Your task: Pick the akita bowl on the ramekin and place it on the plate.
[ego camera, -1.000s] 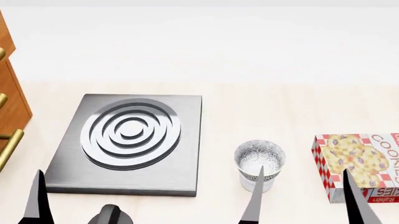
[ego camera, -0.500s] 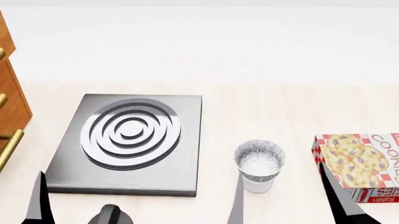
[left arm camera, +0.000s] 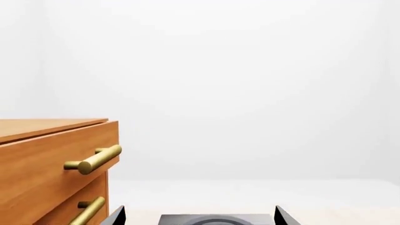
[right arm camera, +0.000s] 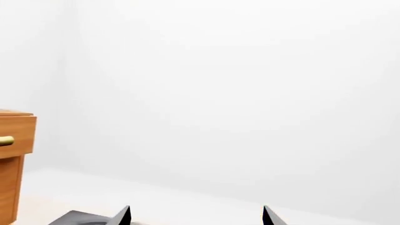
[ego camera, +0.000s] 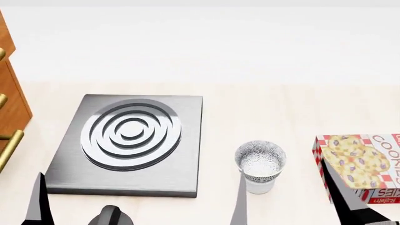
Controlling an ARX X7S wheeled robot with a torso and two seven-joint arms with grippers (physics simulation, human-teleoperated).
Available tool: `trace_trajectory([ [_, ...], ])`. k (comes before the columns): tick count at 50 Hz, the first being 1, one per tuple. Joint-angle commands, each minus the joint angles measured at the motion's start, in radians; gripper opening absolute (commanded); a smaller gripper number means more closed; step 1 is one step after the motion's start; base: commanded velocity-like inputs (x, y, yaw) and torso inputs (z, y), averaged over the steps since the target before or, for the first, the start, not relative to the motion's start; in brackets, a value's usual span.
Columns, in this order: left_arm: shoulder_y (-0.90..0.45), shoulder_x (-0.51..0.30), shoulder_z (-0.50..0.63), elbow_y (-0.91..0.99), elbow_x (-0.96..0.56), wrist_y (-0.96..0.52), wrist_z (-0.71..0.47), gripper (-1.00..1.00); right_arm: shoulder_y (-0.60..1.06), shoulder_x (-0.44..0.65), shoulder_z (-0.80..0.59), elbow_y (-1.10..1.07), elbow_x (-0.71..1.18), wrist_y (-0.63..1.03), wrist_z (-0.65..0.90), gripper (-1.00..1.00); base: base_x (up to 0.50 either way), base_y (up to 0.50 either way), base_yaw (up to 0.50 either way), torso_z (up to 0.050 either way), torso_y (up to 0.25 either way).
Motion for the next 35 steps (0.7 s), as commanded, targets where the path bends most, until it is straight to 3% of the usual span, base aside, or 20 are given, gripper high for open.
trace_trajectory([
  [1,-0.003,-0.005,0.0,-0.003,-0.012,-0.004,-0.008,1.0,0.049,0.044,0.014,-0.009,0.04,0.073,-0.012,1.0,0.0,0.0,0.0,0.0,0.0],
  [25,-0.013,-0.017,0.005,-0.012,-0.036,-0.029,-0.024,1.0,0.301,0.161,0.031,-0.011,0.231,0.357,-0.088,1.0,0.0,0.0,0.0,0.0,0.0],
  [35,-0.015,-0.019,0.01,-0.022,-0.036,-0.025,-0.029,1.0,0.344,0.177,0.005,0.022,0.23,0.375,-0.097,1.0,0.0,0.0,0.0,0.0,0.0],
])
